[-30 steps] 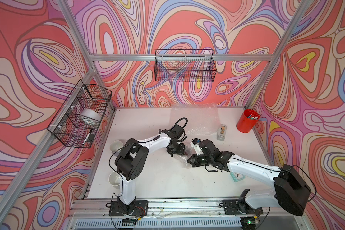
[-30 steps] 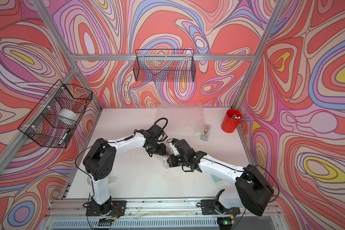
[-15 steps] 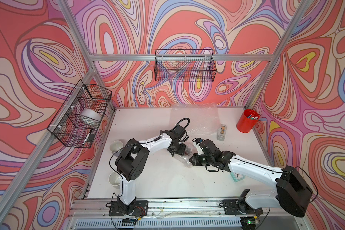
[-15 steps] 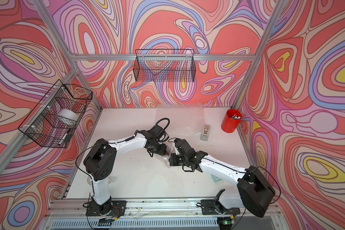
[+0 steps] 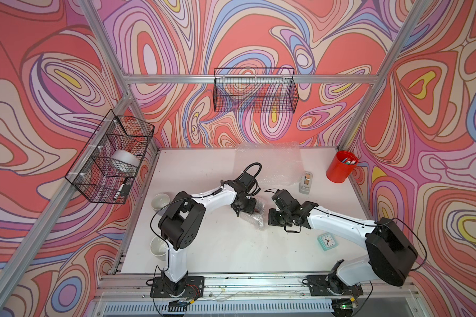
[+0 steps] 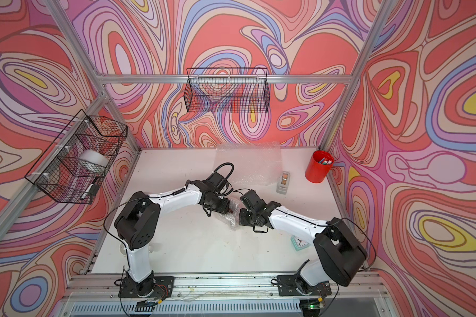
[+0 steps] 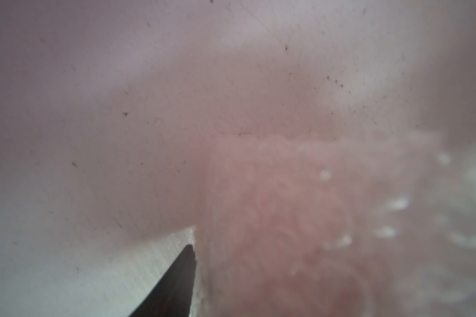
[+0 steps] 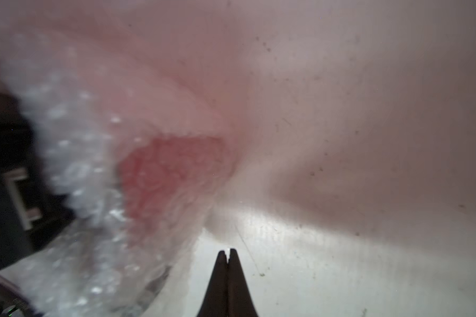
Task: Wrap mugs in bubble wrap
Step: Wrap the mug in bubble wrap, then tear off the tape using the Tape Cutter.
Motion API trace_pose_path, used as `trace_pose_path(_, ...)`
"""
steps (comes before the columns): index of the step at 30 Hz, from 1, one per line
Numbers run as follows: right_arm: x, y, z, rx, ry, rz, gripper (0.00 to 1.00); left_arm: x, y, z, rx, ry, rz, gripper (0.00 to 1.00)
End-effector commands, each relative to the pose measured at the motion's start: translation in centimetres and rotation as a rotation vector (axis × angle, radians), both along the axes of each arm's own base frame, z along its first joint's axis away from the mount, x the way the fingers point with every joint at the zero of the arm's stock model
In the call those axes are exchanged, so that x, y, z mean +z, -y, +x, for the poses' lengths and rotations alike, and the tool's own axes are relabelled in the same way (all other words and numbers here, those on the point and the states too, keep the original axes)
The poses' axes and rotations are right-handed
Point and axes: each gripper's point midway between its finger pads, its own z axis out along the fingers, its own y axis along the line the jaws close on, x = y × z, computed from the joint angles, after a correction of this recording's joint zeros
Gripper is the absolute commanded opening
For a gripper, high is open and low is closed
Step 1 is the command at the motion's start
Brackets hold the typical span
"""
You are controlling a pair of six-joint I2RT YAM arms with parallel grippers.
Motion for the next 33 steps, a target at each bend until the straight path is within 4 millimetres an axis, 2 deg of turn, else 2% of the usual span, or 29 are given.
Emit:
trace_pose_path(1,1.0,0.3,0.4,0.014,0.045,-0.016,0.00,-5.2,-4.4,-2.5,-0.012,-0.100,0.207,0.55)
trace_pose_path(2,2.1,0.0,0.8,0.022,0.088,0.009,0.00,-5.1,-4.4,-2.6,-0.008,-0.103,0.205,0.55)
trace_pose_path(4,4.3,0.1,1.5,0.025,0.173,0.034,0.17,-4.8,-4.2,-2.6,0.003,-0.103,0.193,0.55)
trace_pose_path(6,5.7,1.4,2.5,-0.005,0.230,0.014,0.24,-4.4,-4.0,-2.5,0.015,-0.104,0.177,0.55)
trace_pose_path(8,6.1,4.1,3.9,-0.082,0.232,-0.005,0.25,-4.1,-4.0,-2.4,0.036,-0.104,0.177,0.55)
trace_pose_path(11,5.7,9.1,6.3,-0.214,0.208,-0.027,0.25,-3.5,-4.1,-2.1,0.073,-0.107,0.180,0.54)
trace_pose_path(14,5.4,13.1,9.4,-0.290,0.190,0.029,0.20,-3.1,-3.4,-2.1,0.092,-0.106,0.134,0.54)
trace_pose_path(16,5.5,15.1,11.8,-0.319,0.180,0.119,0.19,-3.0,-3.0,-2.1,0.099,-0.108,0.111,0.54)
trace_pose_path(19,6.1,17.0,15.0,-0.319,0.192,0.247,0.19,-2.9,-2.8,-1.9,0.110,-0.106,0.098,0.54)
trace_pose_path(23,6.3,20.0,17.8,-0.363,0.225,0.257,0.18,-2.8,-2.5,-1.9,0.115,-0.109,0.080,0.54)
trace_pose_path(30,4.8,22.1,20.4,-0.386,0.227,0.221,0.15,-2.7,-2.2,-2.0,0.112,-0.115,0.059,0.54)
trace_pose_path(31,3.3,22.4,20.5,-0.392,0.191,0.204,0.15,-2.7,-2.1,-2.0,0.109,-0.116,0.060,0.54)
trace_pose_path(33,2.3,22.8,20.6,-0.405,0.160,0.181,0.14,-2.5,-2.2,-1.9,0.107,-0.112,0.061,0.54)
